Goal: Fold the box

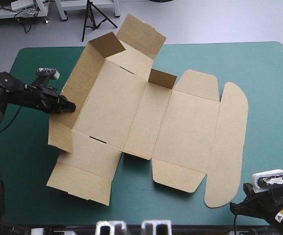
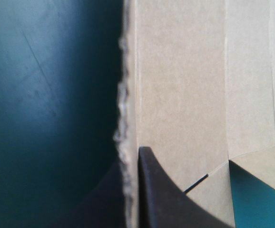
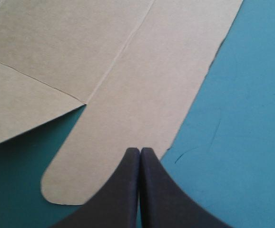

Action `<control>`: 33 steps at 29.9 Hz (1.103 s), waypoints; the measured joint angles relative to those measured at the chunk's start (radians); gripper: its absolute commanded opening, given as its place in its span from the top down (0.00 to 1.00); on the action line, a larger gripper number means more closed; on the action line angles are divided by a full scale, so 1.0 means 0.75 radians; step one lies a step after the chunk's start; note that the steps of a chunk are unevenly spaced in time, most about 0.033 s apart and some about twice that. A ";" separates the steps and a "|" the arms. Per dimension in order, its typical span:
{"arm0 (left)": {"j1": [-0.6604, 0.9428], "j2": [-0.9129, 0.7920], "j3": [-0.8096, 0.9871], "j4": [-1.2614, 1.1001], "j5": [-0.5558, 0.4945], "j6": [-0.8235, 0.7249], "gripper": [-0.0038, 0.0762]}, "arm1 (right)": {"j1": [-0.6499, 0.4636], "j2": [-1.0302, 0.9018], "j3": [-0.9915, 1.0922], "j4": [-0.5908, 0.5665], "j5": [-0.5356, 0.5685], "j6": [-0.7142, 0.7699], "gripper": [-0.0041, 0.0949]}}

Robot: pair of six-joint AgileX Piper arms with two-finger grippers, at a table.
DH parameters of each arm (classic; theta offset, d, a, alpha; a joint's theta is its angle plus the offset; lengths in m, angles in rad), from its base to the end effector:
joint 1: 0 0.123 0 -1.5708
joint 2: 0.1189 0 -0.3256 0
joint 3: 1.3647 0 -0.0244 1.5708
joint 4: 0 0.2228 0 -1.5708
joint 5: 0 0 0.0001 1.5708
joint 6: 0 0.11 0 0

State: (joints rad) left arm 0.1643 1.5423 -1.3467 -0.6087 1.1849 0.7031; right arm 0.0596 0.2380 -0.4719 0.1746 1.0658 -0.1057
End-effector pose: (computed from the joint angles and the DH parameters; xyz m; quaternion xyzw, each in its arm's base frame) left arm 0.2912 -0.0108 0.3598 0.1808 0.9303 -0.2082 0.2418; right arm -0.0220 0.0154 0.2570 -0.0673 0.9100 0.0776 0.4018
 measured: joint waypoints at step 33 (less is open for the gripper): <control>-0.836 0.027 -0.167 0.363 -0.835 0.931 0.96 | 0.000 0.000 0.000 0.005 0.000 0.000 0.98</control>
State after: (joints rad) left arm -0.4624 1.5625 -1.4717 -0.3366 0.5586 1.4014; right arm 0.0596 0.2380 -0.4719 0.1782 1.0658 -0.1057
